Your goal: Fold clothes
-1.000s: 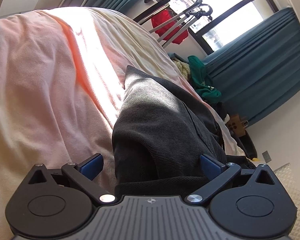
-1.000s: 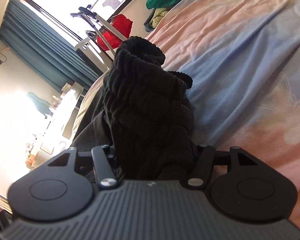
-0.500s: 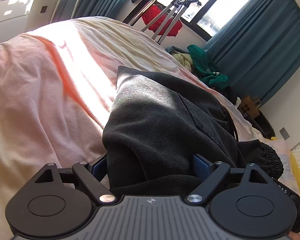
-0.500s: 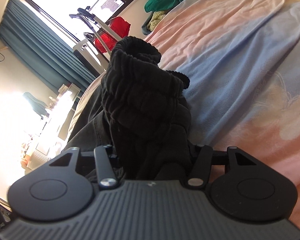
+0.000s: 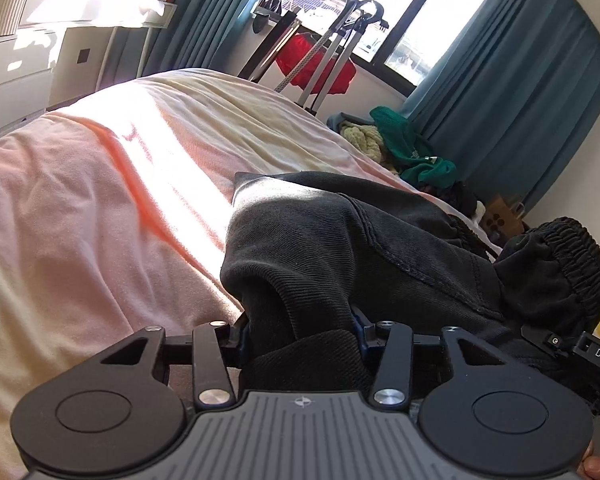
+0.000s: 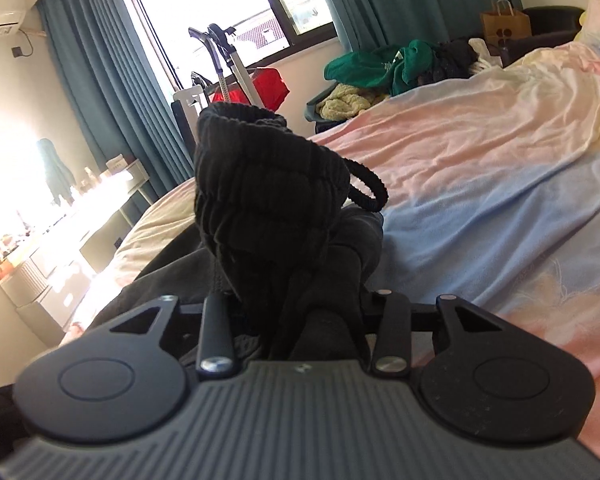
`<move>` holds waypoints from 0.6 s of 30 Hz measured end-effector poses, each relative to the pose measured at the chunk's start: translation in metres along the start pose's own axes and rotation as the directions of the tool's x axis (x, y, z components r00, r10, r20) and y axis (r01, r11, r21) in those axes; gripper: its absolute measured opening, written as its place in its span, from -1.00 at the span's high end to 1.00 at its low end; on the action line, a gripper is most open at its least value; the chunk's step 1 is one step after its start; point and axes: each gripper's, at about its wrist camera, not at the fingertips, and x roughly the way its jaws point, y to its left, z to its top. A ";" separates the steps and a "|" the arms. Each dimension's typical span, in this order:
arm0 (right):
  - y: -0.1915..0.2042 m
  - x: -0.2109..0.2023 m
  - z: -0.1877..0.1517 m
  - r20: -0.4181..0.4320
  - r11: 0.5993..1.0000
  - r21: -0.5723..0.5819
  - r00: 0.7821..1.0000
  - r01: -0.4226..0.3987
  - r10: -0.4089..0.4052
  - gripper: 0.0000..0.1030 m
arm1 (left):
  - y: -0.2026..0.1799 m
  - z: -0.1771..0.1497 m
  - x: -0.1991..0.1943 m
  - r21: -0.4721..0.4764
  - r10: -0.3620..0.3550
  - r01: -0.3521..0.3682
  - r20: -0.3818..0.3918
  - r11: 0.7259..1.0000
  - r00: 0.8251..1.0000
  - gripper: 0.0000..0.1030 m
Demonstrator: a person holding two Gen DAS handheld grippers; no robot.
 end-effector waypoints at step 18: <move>-0.102 -0.063 0.142 0.200 0.979 0.196 0.980 -0.051 0.011 0.29 | -0.233 0.057 0.060 0.173 -0.142 0.130 0.060 0.976 0.988 0.16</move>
